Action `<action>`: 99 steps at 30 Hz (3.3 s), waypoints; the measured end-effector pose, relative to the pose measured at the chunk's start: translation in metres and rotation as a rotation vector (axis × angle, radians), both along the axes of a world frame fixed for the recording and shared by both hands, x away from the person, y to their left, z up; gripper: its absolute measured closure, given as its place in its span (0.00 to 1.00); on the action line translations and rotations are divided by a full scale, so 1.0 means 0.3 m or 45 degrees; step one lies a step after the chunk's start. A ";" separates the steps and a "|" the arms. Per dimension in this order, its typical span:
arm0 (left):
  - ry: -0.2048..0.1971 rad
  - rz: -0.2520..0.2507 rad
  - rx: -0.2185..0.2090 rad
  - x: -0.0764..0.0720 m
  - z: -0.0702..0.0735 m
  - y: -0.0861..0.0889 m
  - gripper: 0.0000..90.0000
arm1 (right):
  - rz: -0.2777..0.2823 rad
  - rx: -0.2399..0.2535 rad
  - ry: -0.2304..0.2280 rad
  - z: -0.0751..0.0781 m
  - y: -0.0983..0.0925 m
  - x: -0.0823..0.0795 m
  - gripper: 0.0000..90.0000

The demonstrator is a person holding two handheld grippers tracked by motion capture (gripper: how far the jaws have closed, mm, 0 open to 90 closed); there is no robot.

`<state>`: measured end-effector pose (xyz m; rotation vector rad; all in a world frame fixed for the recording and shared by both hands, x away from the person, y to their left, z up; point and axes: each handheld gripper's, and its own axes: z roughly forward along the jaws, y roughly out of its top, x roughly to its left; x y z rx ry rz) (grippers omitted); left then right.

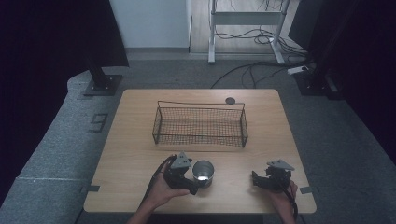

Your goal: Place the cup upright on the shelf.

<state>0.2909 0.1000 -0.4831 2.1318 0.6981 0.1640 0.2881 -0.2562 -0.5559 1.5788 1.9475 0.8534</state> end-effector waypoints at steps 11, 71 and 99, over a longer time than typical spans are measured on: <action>0.014 0.004 0.025 0.023 -0.032 -0.042 0.03 | 0.000 0.000 0.000 0.000 0.000 0.000 0.07; -0.068 0.090 -0.049 0.055 0.054 0.129 0.16 | 0.003 0.002 -0.001 0.000 0.000 0.000 0.07; -0.080 0.151 -0.092 0.151 0.131 0.161 0.16 | 0.007 0.002 -0.001 0.000 -0.001 0.001 0.07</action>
